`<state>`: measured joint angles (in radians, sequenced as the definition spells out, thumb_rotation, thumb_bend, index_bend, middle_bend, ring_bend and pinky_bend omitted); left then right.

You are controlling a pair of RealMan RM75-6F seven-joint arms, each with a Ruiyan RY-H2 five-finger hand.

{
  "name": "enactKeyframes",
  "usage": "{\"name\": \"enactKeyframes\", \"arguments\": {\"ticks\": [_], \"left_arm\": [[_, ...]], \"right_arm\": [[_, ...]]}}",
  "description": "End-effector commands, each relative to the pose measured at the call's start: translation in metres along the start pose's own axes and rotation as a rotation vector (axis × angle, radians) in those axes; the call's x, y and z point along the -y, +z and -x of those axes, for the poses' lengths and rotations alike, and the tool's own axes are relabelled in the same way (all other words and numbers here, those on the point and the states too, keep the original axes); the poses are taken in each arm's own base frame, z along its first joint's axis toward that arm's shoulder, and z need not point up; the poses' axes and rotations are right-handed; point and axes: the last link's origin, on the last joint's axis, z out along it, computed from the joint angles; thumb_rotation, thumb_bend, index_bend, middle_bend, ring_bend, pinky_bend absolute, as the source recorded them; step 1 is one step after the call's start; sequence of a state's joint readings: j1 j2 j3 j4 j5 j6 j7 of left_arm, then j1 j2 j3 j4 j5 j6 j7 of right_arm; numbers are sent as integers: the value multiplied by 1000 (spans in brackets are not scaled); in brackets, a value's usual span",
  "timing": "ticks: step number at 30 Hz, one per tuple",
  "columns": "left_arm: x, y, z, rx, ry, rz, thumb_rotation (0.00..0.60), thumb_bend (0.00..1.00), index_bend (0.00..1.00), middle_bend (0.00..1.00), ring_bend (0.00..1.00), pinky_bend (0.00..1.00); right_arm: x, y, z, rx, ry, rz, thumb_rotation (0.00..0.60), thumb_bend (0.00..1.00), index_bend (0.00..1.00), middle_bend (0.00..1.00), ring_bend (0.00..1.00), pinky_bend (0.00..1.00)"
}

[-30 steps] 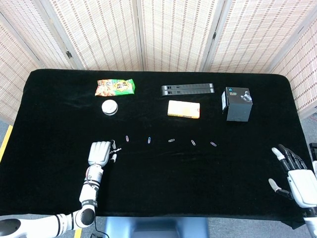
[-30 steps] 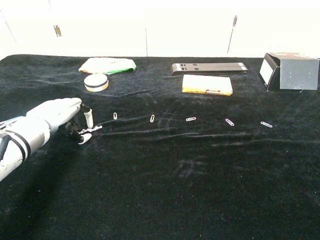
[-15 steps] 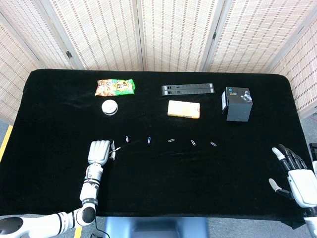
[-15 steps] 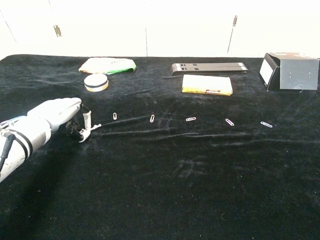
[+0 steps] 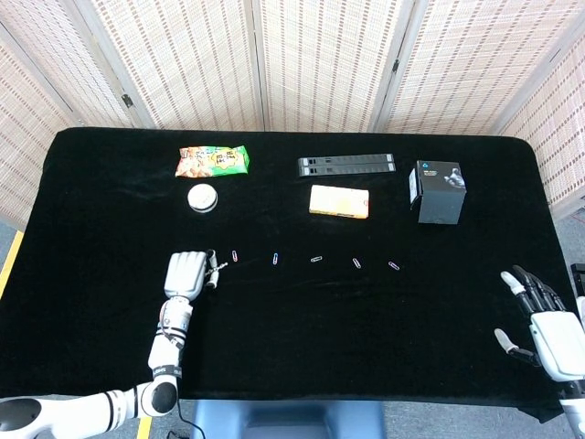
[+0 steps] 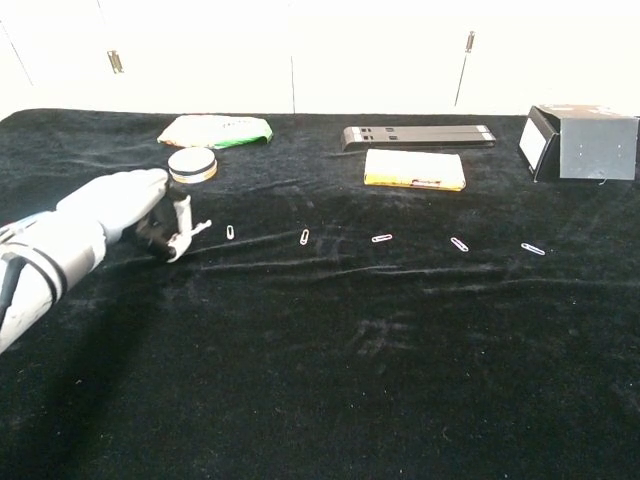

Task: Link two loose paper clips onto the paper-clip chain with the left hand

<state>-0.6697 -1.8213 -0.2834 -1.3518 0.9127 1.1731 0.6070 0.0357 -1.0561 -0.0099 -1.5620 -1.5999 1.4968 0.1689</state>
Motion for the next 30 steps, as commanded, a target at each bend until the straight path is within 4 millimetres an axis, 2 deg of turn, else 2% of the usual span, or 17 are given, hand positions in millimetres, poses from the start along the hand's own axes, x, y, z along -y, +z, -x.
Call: {"name": "enactKeyframes", "arguments": {"ticks": [1, 6, 10, 17, 30], "left_arm": [[-17, 8, -6, -17, -24, 43, 600, 646, 742, 1000, 1000, 1000], [-38, 18, -9, -25, -39, 91, 600, 647, 747, 1000, 1000, 1000], [-47, 29, -3, -1, -55, 118, 600, 647, 752, 1000, 1000, 1000], [-51, 47, 12, 38, -42, 137, 600, 647, 753, 1000, 1000, 1000], [-52, 66, 8, 21, -38, 151, 600, 656, 759, 1000, 1000, 1000]], "right_arm": [[-3, 1, -2, -1, 8, 8, 600, 335, 0, 0, 0, 119], [-9, -1, -4, 2, 23, 21, 600, 335, 0, 0, 0, 119], [-13, -4, -6, 1, 31, 28, 600, 335, 0, 0, 0, 119], [-18, -11, -8, -8, 31, 57, 600, 335, 0, 0, 0, 119], [-28, -11, -5, 6, 29, 114, 600, 336, 0, 0, 0, 119]]}}
